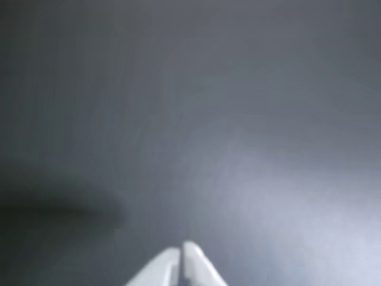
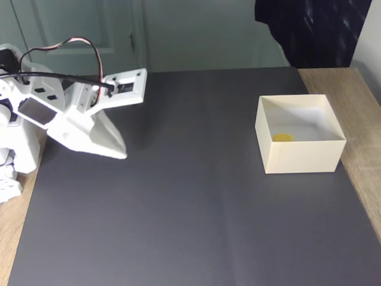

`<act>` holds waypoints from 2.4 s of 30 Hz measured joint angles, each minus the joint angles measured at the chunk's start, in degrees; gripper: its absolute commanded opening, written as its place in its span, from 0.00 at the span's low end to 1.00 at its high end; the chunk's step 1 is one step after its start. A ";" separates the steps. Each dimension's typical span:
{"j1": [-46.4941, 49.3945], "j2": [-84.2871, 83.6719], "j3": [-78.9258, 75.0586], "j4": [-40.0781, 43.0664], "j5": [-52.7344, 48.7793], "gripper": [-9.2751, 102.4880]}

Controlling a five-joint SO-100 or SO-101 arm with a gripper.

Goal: Grasp a cube block and put it in the white box.

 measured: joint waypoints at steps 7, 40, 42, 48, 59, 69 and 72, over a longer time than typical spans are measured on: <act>0.00 0.00 0.09 7.03 -1.93 0.08; -0.09 0.18 1.49 13.18 -9.93 0.09; -0.09 0.18 1.49 13.18 -9.93 0.09; -0.09 0.18 1.58 13.18 -9.93 0.09; -0.09 0.18 1.58 13.18 -9.93 0.09; -0.09 0.18 1.58 13.18 -9.93 0.09; -0.09 0.18 1.58 13.18 -9.93 0.09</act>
